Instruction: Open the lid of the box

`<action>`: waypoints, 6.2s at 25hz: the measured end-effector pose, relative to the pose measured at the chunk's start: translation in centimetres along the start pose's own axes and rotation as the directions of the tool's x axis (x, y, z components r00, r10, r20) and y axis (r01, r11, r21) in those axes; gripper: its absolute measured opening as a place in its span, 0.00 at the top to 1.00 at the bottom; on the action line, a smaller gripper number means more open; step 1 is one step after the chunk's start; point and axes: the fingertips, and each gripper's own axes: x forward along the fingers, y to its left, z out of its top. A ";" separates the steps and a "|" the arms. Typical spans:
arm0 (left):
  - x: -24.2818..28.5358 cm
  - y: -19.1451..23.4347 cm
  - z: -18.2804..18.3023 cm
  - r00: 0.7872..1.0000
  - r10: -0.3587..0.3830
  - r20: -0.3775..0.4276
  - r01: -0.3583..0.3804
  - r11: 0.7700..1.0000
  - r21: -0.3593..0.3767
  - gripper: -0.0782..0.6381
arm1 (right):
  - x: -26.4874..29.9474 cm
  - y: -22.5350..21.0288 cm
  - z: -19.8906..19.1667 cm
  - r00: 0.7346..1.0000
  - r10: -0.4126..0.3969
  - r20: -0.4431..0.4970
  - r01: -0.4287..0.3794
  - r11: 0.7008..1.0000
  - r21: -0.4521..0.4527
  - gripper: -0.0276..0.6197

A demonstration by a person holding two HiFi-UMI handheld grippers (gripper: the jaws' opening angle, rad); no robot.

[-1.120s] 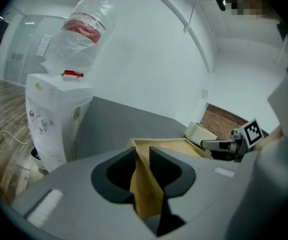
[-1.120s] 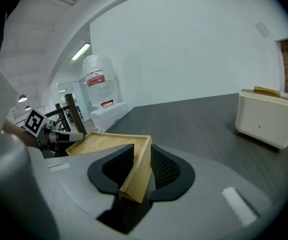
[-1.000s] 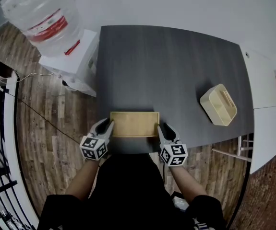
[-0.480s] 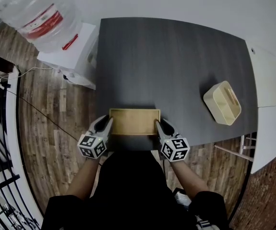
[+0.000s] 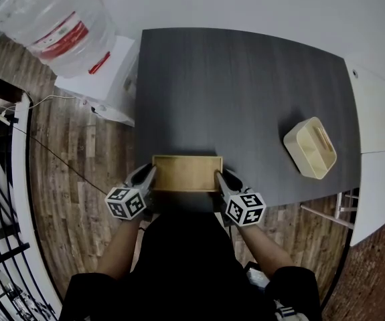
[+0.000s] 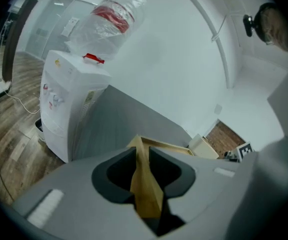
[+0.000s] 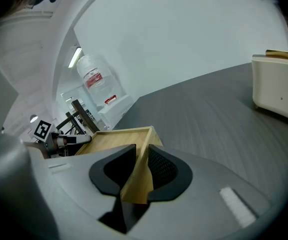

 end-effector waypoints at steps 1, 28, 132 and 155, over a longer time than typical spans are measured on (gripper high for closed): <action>0.0 0.1 0.0 1.000 -0.004 -0.006 0.004 1.000 -0.013 0.78 | 0.0 0.0 0.0 1.000 0.000 -0.004 0.000 1.000 -0.002 0.83; 0.4 0.3 -0.1 0.998 0.045 -0.047 -0.045 0.999 0.015 0.79 | -2.4 -4.7 0.4 0.995 -0.101 -0.007 0.101 0.995 -0.001 0.85; 1.1 1.5 -0.1 0.978 0.187 -0.090 -0.177 0.979 0.103 0.80 | -8.5 -17.0 2.2 0.912 -0.407 0.052 0.407 0.913 0.016 0.88; -6.6 -6.5 5.7 0.937 -0.071 0.342 -0.045 0.947 0.318 0.84 | -11.6 -4.7 7.6 0.902 -0.165 0.398 0.303 0.901 -0.312 0.91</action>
